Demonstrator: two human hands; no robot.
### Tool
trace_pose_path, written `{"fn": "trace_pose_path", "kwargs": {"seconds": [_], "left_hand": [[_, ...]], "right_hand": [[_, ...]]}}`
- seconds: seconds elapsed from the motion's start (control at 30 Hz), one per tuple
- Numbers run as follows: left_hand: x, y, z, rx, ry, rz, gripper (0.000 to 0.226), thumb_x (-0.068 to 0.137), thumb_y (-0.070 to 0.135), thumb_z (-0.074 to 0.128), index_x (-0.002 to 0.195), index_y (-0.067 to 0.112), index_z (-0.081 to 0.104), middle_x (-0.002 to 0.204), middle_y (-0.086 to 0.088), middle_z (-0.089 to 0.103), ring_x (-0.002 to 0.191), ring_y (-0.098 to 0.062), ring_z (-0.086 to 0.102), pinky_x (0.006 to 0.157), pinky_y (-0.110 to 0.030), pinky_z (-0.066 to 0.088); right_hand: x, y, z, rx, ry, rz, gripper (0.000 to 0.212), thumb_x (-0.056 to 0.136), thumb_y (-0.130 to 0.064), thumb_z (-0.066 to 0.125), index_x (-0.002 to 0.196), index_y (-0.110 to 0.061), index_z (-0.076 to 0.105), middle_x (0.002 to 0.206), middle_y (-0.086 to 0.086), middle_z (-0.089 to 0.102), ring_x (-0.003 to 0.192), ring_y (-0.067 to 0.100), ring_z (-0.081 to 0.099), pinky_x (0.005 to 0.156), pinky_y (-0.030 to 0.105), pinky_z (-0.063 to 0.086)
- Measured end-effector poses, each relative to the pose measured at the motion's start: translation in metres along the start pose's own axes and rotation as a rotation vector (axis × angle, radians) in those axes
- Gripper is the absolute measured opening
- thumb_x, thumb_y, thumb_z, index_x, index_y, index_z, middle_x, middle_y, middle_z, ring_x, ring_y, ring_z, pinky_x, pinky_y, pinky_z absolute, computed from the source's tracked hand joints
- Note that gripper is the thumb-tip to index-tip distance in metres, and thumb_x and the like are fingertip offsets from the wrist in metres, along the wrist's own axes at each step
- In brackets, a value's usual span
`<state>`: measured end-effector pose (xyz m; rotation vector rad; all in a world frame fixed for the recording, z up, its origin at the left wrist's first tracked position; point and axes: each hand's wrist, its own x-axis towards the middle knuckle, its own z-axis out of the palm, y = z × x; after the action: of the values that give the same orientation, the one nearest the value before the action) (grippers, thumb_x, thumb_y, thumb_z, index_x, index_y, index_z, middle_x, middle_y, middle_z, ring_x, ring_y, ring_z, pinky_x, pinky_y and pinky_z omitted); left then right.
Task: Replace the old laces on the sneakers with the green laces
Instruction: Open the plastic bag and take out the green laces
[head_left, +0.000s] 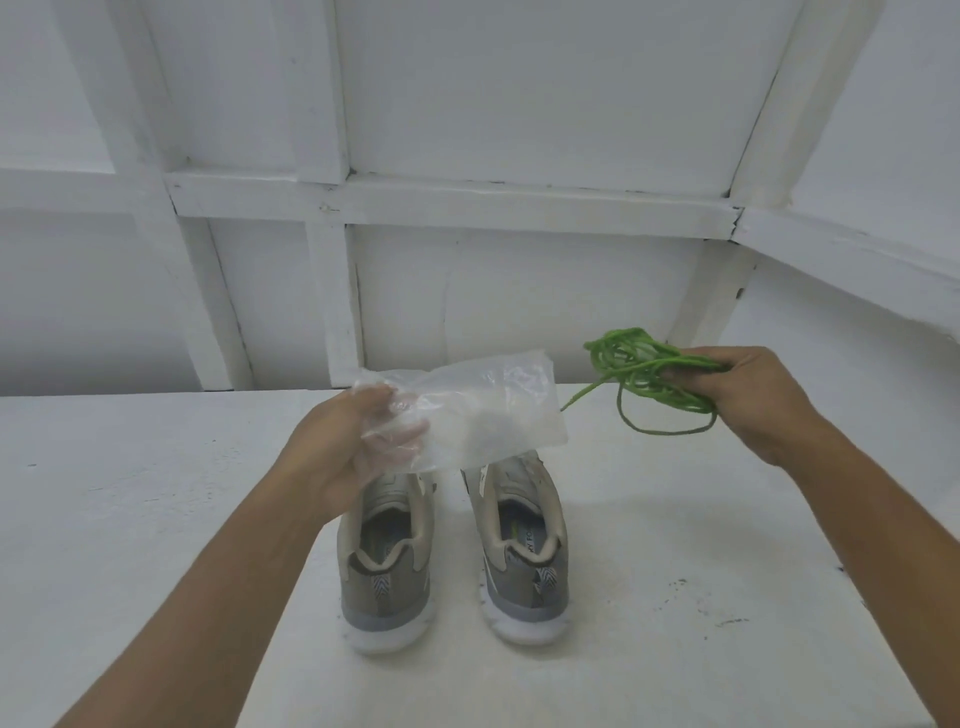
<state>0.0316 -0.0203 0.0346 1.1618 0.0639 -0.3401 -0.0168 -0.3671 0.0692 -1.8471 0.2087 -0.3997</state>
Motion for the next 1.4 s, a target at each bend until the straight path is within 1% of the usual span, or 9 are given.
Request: {"fn": "trace_pose_path", "kwargs": {"seconds": [0.4, 0.57, 0.67, 0.83, 0.97, 1.1, 1.2, 1.3, 1.4], "left_hand": [[0.001, -0.011, 0.019, -0.003, -0.029, -0.038, 0.009, 0.096, 0.014, 0.057, 0.098, 0.006, 0.06, 0.109, -0.01, 0.066, 0.083, -0.029, 0.073, 0.058, -0.033, 0.057], [-0.004, -0.011, 0.017, -0.007, -0.013, -0.04, 0.009, 0.096, 0.013, 0.057, 0.093, 0.006, 0.059, 0.113, -0.013, 0.065, 0.08, -0.03, 0.073, 0.056, -0.032, 0.057], [-0.006, -0.012, 0.015, -0.005, -0.005, -0.048, 0.008, 0.096, 0.013, 0.057, 0.093, 0.006, 0.06, 0.115, -0.014, 0.065, 0.082, -0.031, 0.073, 0.055, -0.032, 0.056], [-0.008, -0.011, 0.014, 0.002, 0.007, -0.053, 0.008, 0.095, 0.012, 0.057, 0.096, 0.005, 0.061, 0.12, -0.017, 0.066, 0.086, -0.032, 0.073, 0.058, -0.034, 0.058], [-0.01, -0.011, 0.013, 0.004, 0.014, -0.052, 0.01, 0.096, 0.013, 0.056, 0.098, 0.005, 0.061, 0.119, -0.016, 0.066, 0.085, -0.032, 0.073, 0.064, -0.037, 0.059], [-0.013, -0.01, 0.013, -0.005, 0.029, -0.046, 0.009, 0.095, 0.012, 0.057, 0.098, 0.005, 0.061, 0.108, -0.013, 0.068, 0.082, -0.031, 0.073, 0.062, -0.036, 0.059], [-0.013, -0.009, 0.011, -0.007, 0.04, -0.04, 0.01, 0.095, 0.013, 0.057, 0.101, 0.005, 0.06, 0.104, -0.01, 0.069, 0.081, -0.031, 0.073, 0.069, -0.039, 0.057], [-0.013, -0.008, 0.01, -0.015, 0.047, -0.034, 0.012, 0.096, 0.014, 0.056, 0.104, 0.005, 0.06, 0.105, -0.009, 0.069, 0.082, -0.031, 0.073, 0.069, -0.039, 0.056], [-0.013, -0.008, 0.011, -0.035, 0.05, -0.03, 0.011, 0.096, 0.013, 0.056, 0.103, 0.005, 0.059, 0.101, -0.009, 0.069, 0.082, -0.031, 0.073, 0.073, -0.041, 0.056]], "right_hand": [[-0.041, 0.112, 0.046, -0.243, 0.063, 0.288, 0.014, 0.08, -0.012, 0.076, 0.086, -0.025, 0.076, 0.082, -0.002, 0.074, 0.083, 0.016, 0.069, 0.067, 0.021, 0.047], [-0.051, 0.13, 0.061, -0.449, 0.087, 0.268, 0.025, 0.083, -0.003, 0.066, 0.104, -0.015, 0.073, 0.097, 0.003, 0.069, 0.084, 0.017, 0.061, 0.059, 0.015, 0.04], [-0.055, 0.132, 0.064, -0.494, 0.08, 0.223, 0.039, 0.081, -0.003, 0.069, 0.119, -0.012, 0.064, 0.112, 0.005, 0.059, 0.099, 0.021, 0.055, 0.075, 0.022, 0.04], [-0.059, 0.139, 0.067, -0.579, 0.046, 0.277, 0.052, 0.075, -0.019, 0.074, 0.12, -0.02, 0.048, 0.118, 0.005, 0.054, 0.102, 0.023, 0.052, 0.082, 0.036, 0.045], [-0.06, 0.136, 0.067, -0.664, 0.076, 0.326, 0.078, 0.069, -0.034, 0.077, 0.134, -0.024, 0.035, 0.14, 0.0, 0.038, 0.128, 0.024, 0.04, 0.102, 0.044, 0.035], [-0.052, 0.125, 0.062, -0.709, 0.062, 0.328, 0.072, 0.076, -0.036, 0.07, 0.139, -0.024, 0.035, 0.149, -0.001, 0.031, 0.14, 0.022, 0.026, 0.111, 0.052, 0.023], [-0.047, 0.101, 0.061, -0.569, 0.083, 0.264, 0.052, 0.085, -0.032, 0.065, 0.132, -0.021, 0.046, 0.144, 0.0, 0.039, 0.133, 0.021, 0.036, 0.106, 0.043, 0.033], [-0.046, 0.062, 0.068, -0.162, 0.04, 0.218, 0.022, 0.094, -0.034, 0.058, 0.112, -0.022, 0.059, 0.128, -0.005, 0.055, 0.119, 0.015, 0.053, 0.094, 0.032, 0.043], [-0.054, 0.027, 0.084, 0.202, -0.134, 0.201, 0.036, 0.094, -0.048, 0.051, 0.11, -0.018, 0.063, 0.119, -0.005, 0.065, 0.11, 0.017, 0.063, 0.095, 0.035, 0.05]]}}
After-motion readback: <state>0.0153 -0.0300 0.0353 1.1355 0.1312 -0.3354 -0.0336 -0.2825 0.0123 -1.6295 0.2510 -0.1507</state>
